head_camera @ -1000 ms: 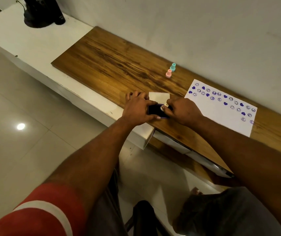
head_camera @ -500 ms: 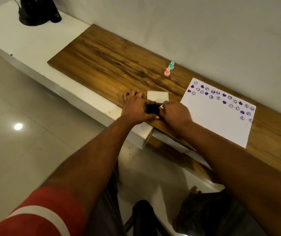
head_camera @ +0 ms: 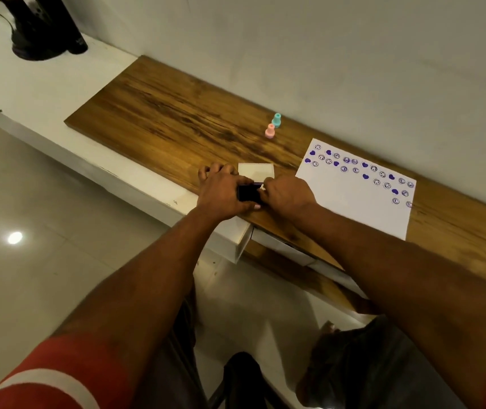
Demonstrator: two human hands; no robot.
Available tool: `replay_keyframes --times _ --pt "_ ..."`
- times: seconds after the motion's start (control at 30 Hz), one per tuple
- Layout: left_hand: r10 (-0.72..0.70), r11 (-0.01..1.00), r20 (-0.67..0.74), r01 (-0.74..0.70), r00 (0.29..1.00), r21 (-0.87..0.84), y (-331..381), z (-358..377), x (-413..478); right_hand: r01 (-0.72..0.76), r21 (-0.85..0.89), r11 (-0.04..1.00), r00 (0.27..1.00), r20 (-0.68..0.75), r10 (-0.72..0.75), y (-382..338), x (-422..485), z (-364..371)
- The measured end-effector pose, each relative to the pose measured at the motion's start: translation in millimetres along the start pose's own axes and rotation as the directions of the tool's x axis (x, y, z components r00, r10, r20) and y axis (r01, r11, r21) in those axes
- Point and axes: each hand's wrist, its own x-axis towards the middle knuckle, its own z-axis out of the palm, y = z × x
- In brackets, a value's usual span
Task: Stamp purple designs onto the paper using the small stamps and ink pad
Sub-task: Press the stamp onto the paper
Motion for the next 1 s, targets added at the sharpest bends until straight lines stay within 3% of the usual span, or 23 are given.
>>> replay_keyframes --times 0.1,0.17,0.23,0.33,0.47,0.67,1.0 --pt "0.01 1.0 -0.03 -0.01 0.999 0.014 5 -7 0 -0.001 0.201 0.98 0.997 -0.077 0.017 9 -5 -6" --pt "0.016 1.0 -0.1 -0.018 0.995 -0.017 17 -13 3 -0.036 0.419 0.907 0.971 -0.2 0.131 32 -14 -13" --pt "0.045 0.997 -0.17 -0.055 0.984 -0.054 41 -15 8 -0.093 0.515 0.852 0.949 -0.215 0.233 66 -23 -16" --pt "0.155 0.986 -0.189 -0.163 0.97 -0.026 92 -5 17 -0.201 0.543 0.815 0.93 -0.154 0.332 118 -30 -13" --pt "0.134 0.989 -0.101 -0.14 0.986 -0.056 145 27 31 -0.296 0.569 0.767 0.912 -0.07 0.404 155 -24 0" --pt "0.082 0.995 -0.065 -0.085 0.995 -0.049 164 59 41 -0.26 0.538 0.802 0.933 -0.075 0.352 162 -11 17" --pt "0.06 0.991 -0.177 -0.08 0.982 -0.107 161 73 36 -0.285 0.467 0.837 0.936 -0.053 0.348 163 -1 18"
